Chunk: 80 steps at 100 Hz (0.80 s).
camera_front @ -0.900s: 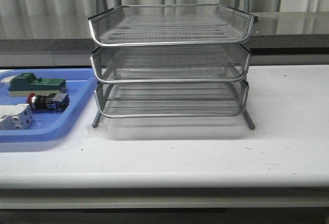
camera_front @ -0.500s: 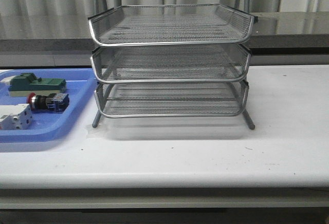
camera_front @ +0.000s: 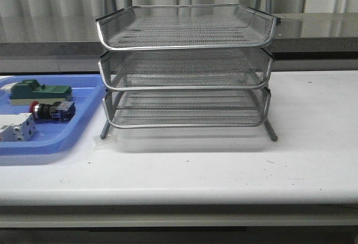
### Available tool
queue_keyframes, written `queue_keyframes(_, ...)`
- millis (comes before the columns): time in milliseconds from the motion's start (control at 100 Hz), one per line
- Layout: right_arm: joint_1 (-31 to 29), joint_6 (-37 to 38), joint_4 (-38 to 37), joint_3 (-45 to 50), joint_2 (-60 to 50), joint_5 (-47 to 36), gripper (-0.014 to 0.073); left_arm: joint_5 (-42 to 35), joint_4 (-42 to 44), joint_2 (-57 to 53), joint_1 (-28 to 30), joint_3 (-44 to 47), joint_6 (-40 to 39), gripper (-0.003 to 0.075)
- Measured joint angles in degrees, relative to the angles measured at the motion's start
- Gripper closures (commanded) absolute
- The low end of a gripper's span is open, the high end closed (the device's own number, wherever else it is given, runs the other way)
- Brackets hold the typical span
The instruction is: Place button on rack with both arms
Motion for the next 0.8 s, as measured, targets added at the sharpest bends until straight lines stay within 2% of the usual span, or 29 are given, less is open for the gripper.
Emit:
queue_keyframes(220,0.00,0.00,0.23,-0.40,0.00,-2.33,0.0654,0.00,0.00,0.00,0.00,0.00,0.00,0.0740)
queue_keyframes(360,0.00,0.00,2.81,-5.06,0.00,1.06,0.0654,0.00,0.00,0.00,0.00,0.00,0.00,0.0740)
queue_keyframes(540,0.00,0.00,4.98,-15.51,5.06,10.13,0.0654,0.00,0.00,0.00,0.00,0.00,0.00,0.0740)
queue_keyframes(800,0.00,0.00,6.61,-33.85,21.55,28.54,0.0654,0.00,0.00,0.00,0.00,0.00,0.00,0.0740)
